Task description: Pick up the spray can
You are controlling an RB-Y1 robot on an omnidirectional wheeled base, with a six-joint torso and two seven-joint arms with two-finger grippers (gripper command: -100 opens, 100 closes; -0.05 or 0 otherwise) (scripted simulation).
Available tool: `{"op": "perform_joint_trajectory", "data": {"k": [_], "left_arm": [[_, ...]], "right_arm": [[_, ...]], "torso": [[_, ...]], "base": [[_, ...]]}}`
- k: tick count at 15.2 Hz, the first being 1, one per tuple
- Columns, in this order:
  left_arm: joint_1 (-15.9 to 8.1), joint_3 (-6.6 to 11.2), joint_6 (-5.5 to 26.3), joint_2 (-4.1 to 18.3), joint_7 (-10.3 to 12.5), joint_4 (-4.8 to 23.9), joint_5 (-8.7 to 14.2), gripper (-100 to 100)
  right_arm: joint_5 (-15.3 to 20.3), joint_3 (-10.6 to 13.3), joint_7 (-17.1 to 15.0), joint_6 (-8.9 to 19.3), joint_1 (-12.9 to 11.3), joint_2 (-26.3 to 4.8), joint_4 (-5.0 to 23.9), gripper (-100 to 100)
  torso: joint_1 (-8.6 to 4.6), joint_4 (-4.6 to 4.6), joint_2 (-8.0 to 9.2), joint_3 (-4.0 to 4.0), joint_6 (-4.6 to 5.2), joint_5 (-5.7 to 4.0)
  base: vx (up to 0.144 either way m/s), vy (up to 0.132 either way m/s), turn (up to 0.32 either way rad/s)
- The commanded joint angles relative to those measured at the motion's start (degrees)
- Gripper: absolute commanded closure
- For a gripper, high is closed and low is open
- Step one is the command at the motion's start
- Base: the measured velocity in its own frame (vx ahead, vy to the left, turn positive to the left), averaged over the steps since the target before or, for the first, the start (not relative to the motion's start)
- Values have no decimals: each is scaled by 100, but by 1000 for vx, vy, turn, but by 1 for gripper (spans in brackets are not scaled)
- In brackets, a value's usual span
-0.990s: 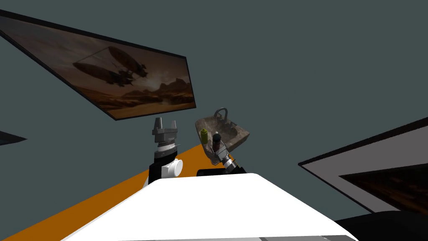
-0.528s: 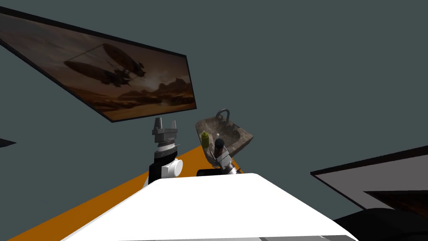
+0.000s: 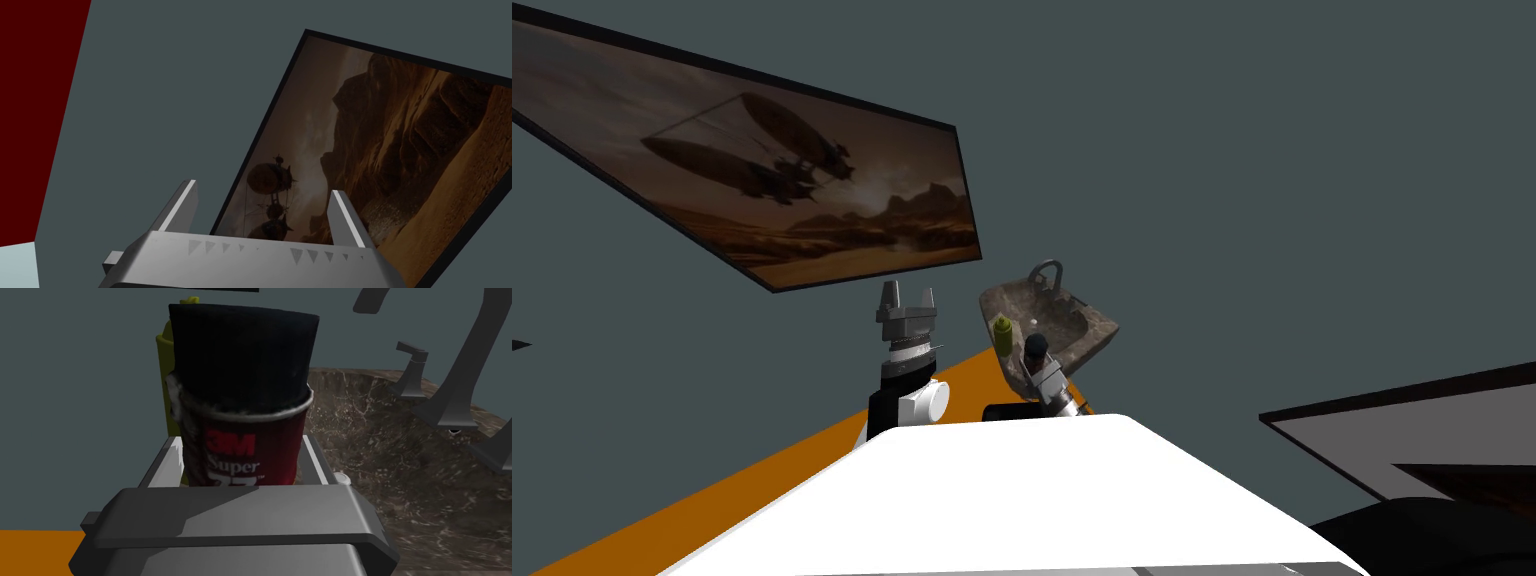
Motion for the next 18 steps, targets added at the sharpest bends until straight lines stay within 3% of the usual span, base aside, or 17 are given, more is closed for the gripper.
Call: {"op": "perform_joint_trajectory", "data": {"k": [1,2,3,5,7,8,9,12,13,16,17,18], "left_arm": [[0,0,0,0,0,0,0,0],[0,0,0,0,0,0,0,0],[0,0,0,0,0,0,0,0],[-1,0,0,0,0,0,0,0],[0,0,0,0,0,0,0,0],[1,0,0,0,0,0,0,0],[0,0,0,0,0,0,0,0],[0,0,0,0,0,0,0,0],[0,0,0,0,0,0,0,0],[0,0,0,0,0,0,0,0],[0,0,0,0,0,0,0,0],[0,0,0,0,0,0,0,0]], "right_arm": [[-133,-104,27,111,-286,110,286,100],[-133,-104,27,111,-312,110,313,100],[-322,-231,87,259,-544,327,468,100],[-322,-231,87,259,-796,327,610,100],[-322,-231,87,259,-796,327,709,100],[-511,-357,147,406,-1105,544,842,100],[-511,-357,147,406,-1196,544,917,100],[-511,-357,147,406,-1280,544,1104,100],[-700,-483,207,554,-1603,760,1282,100],[-700,-483,207,554,-1763,760,1500,100],[-889,-609,267,702,-2048,977,1651,100],[-889,-609,267,702,-2161,977,1764,100]], "torso": [[0,0,0,0,0,0],[-15,-9,11,1,5,-3],[-30,-20,17,-1,10,-6],[-64,-37,50,6,24,-14],[-72,-64,45,-8,29,-17],[-75,-81,36,-20,32,-19],[-79,-88,34,-26,31,-21],[-95,-127,31,-46,35,-28],[-97,-145,23,-59,38,-29],[-123,-172,25,-72,46,-35],[-126,-186,16,-83,47,-36],[-129,-194,14,-89,48,-38]], "base": [[-142,-35,-21],[-110,-41,3],[-162,-49,-19],[-158,-37,-27],[-38,-9,1],[-64,-17,-35],[-113,-32,-33],[-62,-23,2],[-96,-25,-25],[-100,-26,-16],[-101,-23,-29],[-133,-22,-29]]}}
